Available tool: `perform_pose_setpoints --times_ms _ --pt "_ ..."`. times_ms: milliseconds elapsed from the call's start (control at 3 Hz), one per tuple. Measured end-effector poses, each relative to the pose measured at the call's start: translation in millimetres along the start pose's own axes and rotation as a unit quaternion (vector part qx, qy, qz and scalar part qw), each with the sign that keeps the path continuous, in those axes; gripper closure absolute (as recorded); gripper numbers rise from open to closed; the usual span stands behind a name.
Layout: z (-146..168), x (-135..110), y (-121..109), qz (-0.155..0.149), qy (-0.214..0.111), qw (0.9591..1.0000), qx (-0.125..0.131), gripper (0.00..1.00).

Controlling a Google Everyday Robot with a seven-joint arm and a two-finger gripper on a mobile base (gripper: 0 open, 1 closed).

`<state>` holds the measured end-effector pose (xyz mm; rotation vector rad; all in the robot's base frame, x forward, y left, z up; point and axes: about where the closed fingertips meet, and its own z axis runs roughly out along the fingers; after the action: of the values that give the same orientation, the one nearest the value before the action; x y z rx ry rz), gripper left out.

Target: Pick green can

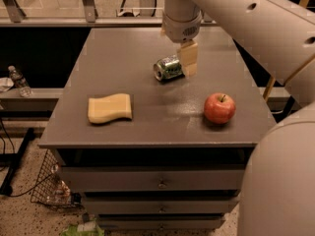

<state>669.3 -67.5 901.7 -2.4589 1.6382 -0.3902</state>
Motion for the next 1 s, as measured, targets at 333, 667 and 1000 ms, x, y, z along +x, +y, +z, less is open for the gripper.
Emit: perform_pose_setpoints --times_ms 333,667,1000 --pt "20 0 -8 -0.009 -0.01 0.9997 -0.019 0.0" --pt "39 2 -16 -0.016 -0.023 0.9989 -0.038 0.0" --pt "58 3 -19 -0.012 -0.037 0.9977 -0.056 0.18"
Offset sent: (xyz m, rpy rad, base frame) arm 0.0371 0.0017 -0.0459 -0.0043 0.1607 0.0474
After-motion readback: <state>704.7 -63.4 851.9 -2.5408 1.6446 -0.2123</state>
